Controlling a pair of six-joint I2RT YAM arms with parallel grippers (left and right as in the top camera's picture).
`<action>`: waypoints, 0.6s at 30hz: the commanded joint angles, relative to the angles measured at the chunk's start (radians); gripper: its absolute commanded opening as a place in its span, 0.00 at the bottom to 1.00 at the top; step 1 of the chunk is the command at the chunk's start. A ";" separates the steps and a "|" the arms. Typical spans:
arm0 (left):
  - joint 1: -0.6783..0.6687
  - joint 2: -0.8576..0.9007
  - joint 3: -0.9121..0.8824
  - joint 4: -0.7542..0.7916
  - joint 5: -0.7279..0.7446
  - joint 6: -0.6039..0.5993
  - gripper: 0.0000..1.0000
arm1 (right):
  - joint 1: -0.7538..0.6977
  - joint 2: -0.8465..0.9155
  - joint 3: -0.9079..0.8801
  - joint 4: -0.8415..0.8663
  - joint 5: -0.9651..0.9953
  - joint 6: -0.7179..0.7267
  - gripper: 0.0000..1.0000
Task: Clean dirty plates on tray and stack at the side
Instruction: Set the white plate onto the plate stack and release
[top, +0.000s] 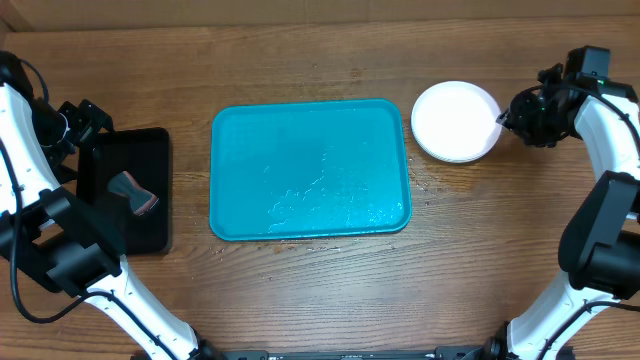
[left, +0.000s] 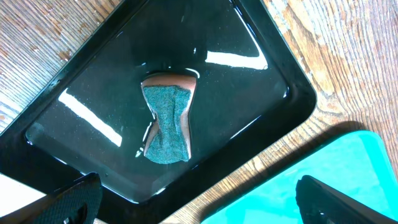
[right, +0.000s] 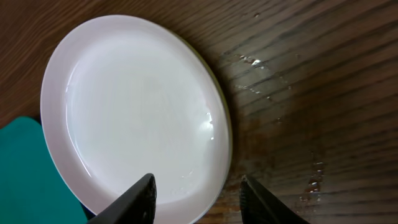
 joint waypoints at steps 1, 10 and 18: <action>-0.006 -0.005 0.006 0.002 0.007 0.004 1.00 | 0.030 -0.005 0.002 -0.008 -0.012 0.004 0.52; -0.006 -0.005 0.006 0.002 0.007 0.004 1.00 | 0.077 -0.101 0.002 -0.147 -0.113 0.003 1.00; -0.006 -0.005 0.006 0.002 0.007 0.004 1.00 | 0.146 -0.407 -0.014 -0.330 -0.001 -0.061 1.00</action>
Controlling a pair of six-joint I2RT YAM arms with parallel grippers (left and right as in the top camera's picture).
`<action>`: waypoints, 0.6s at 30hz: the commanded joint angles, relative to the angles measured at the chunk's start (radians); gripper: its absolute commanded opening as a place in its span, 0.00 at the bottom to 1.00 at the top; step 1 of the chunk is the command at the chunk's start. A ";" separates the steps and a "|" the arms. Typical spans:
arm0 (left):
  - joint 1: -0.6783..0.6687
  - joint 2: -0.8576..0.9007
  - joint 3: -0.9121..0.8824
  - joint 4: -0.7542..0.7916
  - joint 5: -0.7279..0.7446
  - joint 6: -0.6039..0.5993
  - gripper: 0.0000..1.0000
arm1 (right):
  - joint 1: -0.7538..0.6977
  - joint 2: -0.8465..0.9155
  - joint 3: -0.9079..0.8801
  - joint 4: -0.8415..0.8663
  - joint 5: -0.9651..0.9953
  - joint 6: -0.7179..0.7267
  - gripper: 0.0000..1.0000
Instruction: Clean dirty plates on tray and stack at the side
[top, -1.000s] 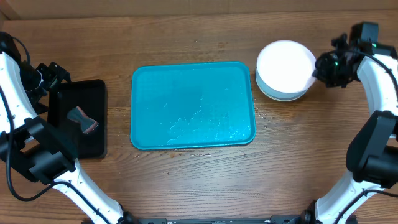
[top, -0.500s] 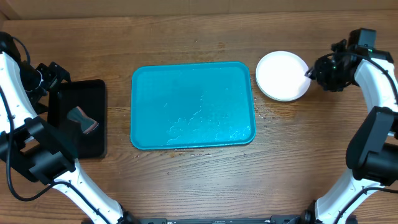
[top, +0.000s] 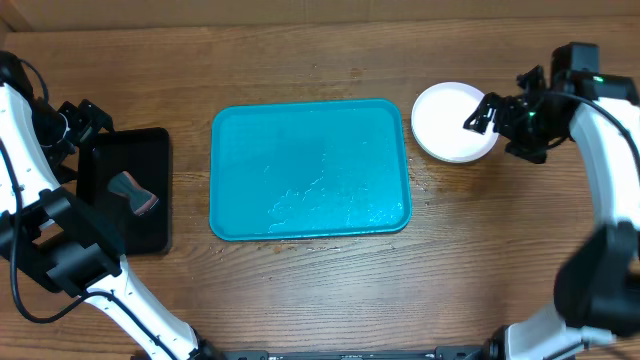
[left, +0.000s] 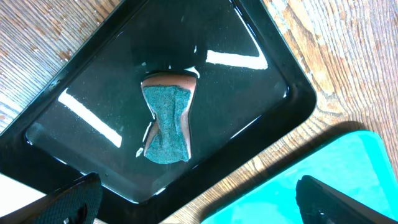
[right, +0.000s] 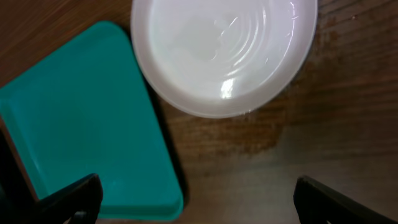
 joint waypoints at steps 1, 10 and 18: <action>-0.006 -0.005 0.006 0.002 0.007 0.004 0.99 | 0.063 -0.196 -0.029 -0.034 0.052 -0.053 1.00; -0.007 -0.005 0.006 0.002 0.007 0.004 1.00 | 0.246 -0.740 -0.410 -0.059 0.071 -0.072 1.00; -0.007 -0.005 0.006 0.002 0.007 0.004 0.99 | 0.249 -0.897 -0.460 -0.082 0.071 -0.072 1.00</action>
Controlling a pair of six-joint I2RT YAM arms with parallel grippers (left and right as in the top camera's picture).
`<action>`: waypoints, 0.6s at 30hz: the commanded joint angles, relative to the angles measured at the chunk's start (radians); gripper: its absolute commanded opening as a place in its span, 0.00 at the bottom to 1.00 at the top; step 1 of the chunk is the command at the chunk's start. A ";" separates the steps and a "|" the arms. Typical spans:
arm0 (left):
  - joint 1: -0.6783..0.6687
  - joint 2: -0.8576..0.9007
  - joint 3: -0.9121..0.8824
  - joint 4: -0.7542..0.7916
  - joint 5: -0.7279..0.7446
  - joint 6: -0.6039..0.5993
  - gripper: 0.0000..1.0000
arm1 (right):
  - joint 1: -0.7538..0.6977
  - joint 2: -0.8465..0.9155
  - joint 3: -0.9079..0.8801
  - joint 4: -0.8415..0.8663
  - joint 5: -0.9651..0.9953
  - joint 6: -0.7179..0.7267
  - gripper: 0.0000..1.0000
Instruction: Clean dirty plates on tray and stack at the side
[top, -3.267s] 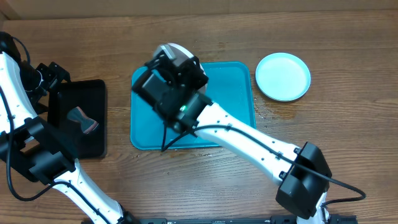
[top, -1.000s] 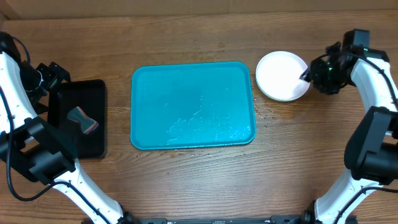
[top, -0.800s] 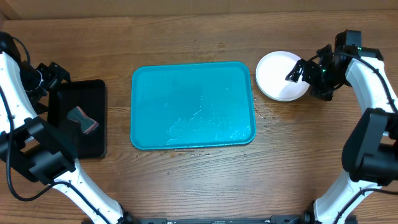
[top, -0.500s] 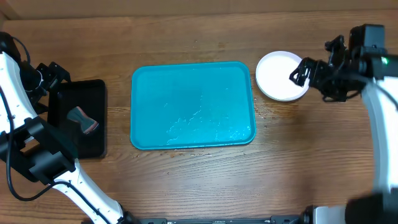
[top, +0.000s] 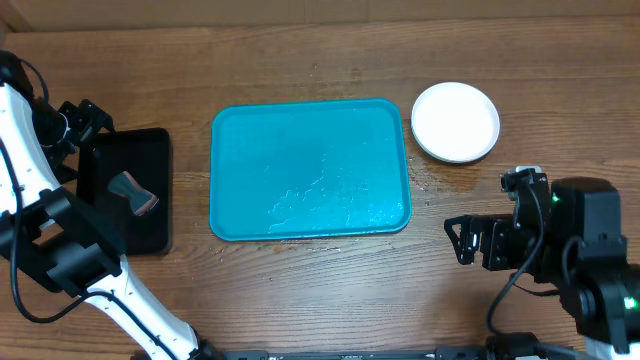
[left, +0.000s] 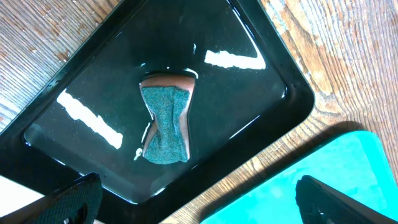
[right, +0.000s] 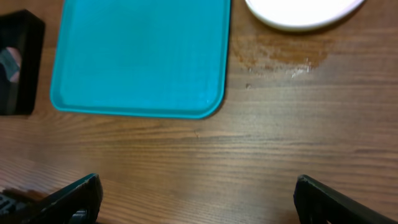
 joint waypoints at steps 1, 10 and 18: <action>-0.007 -0.005 0.006 -0.001 0.004 0.004 1.00 | 0.005 -0.016 -0.002 0.004 0.010 -0.007 1.00; -0.007 -0.005 0.006 -0.002 0.004 0.004 1.00 | 0.005 -0.005 -0.002 0.004 0.010 -0.007 1.00; -0.007 -0.005 0.006 -0.002 0.004 0.004 1.00 | 0.006 -0.015 -0.011 0.017 0.037 -0.007 1.00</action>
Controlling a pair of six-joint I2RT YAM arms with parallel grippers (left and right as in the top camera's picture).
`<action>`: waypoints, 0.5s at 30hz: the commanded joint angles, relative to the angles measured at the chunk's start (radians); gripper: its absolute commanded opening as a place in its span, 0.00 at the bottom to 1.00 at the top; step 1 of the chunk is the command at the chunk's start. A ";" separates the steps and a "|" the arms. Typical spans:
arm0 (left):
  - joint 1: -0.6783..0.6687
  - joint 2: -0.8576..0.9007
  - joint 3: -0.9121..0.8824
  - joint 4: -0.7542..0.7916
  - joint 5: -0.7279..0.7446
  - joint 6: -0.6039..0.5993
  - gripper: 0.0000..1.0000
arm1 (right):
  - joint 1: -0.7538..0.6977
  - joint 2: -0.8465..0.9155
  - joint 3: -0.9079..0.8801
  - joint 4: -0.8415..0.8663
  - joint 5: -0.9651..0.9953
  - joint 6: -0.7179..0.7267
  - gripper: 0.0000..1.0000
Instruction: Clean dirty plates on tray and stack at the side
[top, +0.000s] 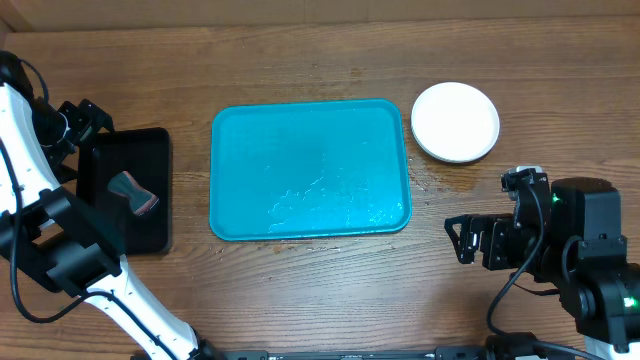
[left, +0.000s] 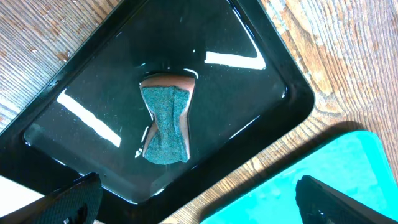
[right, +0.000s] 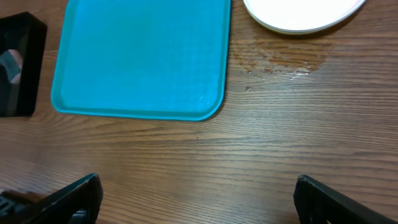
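Observation:
The teal tray (top: 310, 168) lies in the middle of the table, wet and with no plates on it. A stack of white plates (top: 456, 121) sits beside its far right corner, also seen in the right wrist view as white plates (right: 305, 15). My right gripper (top: 462, 240) hangs open over bare wood near the front right, well back from the plates; in its own view the right gripper (right: 196, 199) holds nothing. My left gripper (left: 199, 205) is open above the black tray (left: 273, 118), where the sponge (left: 166, 124) lies in water.
The black tray (top: 125, 190) with the sponge (top: 133, 192) stands at the left edge of the table. A wet patch (right: 280, 59) marks the wood just in front of the plates. Bare wood runs along the front of the teal tray (right: 140, 59).
The right wrist view shows the tray and plates a touch lower in frame. Both grippers are still open and nothing else has moved.
My right gripper was low at the right rim of the white plates, fingers narrowly apart astride the rim. Then it was higher over the plates, open wide. Then it was back over the front right of the table, where it stays. My left gripper kept open above the sponge.

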 joint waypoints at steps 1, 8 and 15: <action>-0.007 -0.005 0.006 -0.002 0.004 0.004 1.00 | 0.005 -0.037 -0.029 0.050 0.031 -0.007 1.00; -0.008 -0.005 0.006 -0.002 0.004 0.004 0.99 | 0.006 -0.242 -0.294 0.382 -0.003 -0.006 1.00; -0.008 -0.005 0.006 -0.002 0.004 0.004 1.00 | 0.006 -0.494 -0.676 0.834 -0.022 -0.006 1.00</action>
